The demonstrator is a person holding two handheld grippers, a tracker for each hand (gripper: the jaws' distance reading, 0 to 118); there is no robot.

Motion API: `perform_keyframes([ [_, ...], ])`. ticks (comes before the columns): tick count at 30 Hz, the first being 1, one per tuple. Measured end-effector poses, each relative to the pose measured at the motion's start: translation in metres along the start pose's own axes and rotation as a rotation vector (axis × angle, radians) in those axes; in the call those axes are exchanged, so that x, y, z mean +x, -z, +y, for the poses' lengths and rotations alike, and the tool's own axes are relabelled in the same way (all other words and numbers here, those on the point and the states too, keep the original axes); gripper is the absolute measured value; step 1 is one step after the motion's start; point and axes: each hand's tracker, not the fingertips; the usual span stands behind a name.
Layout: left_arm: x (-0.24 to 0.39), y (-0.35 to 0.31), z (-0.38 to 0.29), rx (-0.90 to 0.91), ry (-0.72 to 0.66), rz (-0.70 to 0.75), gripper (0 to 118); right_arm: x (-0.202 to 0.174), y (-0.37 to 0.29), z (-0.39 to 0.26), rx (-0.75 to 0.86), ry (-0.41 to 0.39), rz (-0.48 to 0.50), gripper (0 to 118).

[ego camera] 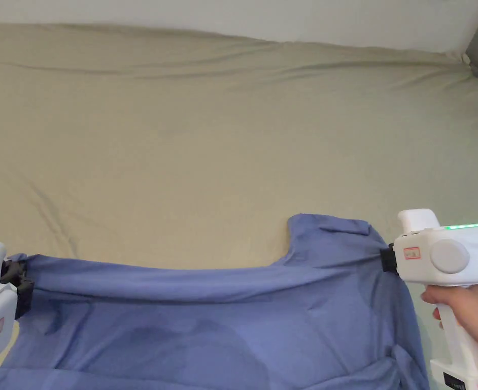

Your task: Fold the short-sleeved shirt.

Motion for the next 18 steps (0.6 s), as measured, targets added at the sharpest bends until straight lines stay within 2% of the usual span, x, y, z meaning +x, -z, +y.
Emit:
perform_keyframes([
  [10, -0.023, -0.062, -0.021, -0.006, 0.003, 0.002, 1, -0.002, -0.111, -0.028, 0.041, -0.126, 0.031, 0],
  [15, -0.026, -0.071, -0.053, -0.102, 0.039, -0.021, 1, -0.007, -0.138, -0.067, 0.030, -0.223, 0.017, 0],
  [18, -0.023, -0.069, -0.080, -0.174, 0.065, -0.035, 1, -0.003, -0.136, -0.095, -0.038, -0.202, 0.062, 0],
])
